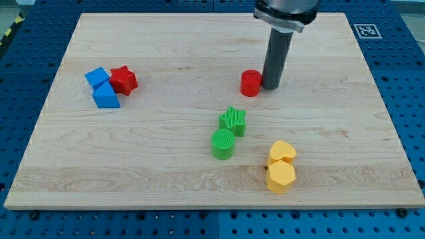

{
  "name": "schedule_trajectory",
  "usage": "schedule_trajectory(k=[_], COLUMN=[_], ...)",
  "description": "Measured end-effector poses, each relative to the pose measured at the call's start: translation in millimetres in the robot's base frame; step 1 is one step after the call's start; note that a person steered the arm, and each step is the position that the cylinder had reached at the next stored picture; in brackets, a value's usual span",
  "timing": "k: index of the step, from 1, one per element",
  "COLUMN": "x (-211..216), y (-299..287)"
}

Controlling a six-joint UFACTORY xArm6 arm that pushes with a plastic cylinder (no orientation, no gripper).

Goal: Slide the green star towards center right

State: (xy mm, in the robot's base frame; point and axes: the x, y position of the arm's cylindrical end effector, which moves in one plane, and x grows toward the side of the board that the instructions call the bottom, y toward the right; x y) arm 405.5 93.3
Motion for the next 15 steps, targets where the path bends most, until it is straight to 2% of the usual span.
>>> schedule_trajectory(k=[1, 2, 3, 5, 6, 8, 9, 10, 13, 15], x=[-2, 7, 42, 55, 55, 38, 47, 79, 95, 94], y=[-6, 26, 28, 28, 6, -85, -129, -134, -102, -18])
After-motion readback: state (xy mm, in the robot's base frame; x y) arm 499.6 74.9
